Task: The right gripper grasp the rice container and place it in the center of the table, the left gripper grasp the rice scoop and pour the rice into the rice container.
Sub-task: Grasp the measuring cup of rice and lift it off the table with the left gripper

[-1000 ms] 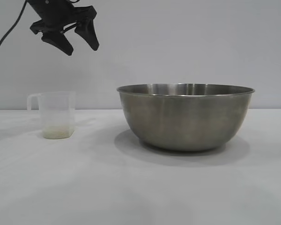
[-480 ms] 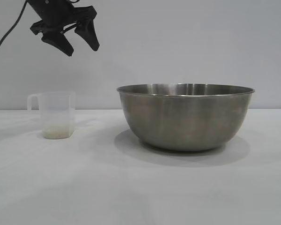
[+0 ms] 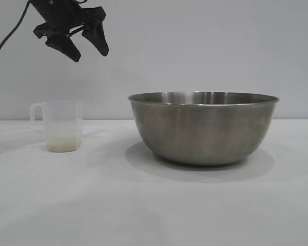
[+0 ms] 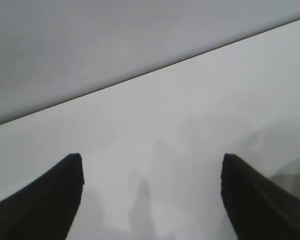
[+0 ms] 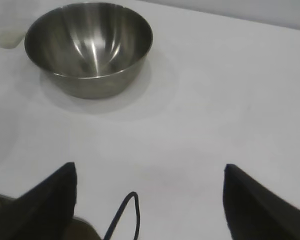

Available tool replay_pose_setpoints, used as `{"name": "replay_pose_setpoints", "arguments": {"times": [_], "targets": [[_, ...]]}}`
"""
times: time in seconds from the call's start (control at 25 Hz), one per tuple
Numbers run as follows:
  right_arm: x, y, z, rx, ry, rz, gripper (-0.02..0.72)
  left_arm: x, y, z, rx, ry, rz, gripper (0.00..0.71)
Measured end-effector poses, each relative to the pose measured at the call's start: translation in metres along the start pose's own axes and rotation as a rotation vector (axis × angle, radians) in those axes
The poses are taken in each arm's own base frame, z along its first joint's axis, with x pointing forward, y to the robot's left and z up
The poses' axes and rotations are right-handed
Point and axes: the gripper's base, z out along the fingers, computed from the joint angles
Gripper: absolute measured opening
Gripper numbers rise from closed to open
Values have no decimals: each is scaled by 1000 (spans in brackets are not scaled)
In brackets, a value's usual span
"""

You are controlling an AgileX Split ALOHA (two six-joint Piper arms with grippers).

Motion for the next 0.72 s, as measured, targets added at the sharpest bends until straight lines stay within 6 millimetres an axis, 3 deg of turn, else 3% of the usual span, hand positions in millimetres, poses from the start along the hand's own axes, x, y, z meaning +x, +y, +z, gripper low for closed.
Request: {"name": "replay_pose_setpoints", "arguments": {"times": [0.44,0.72], "targets": [[0,0,0,3,1,5,552,-26,-9,-36,0,-96,50,517],[0,0,0,5,1,8,552,-33,-13,-48,16,-121,39,517]]}}
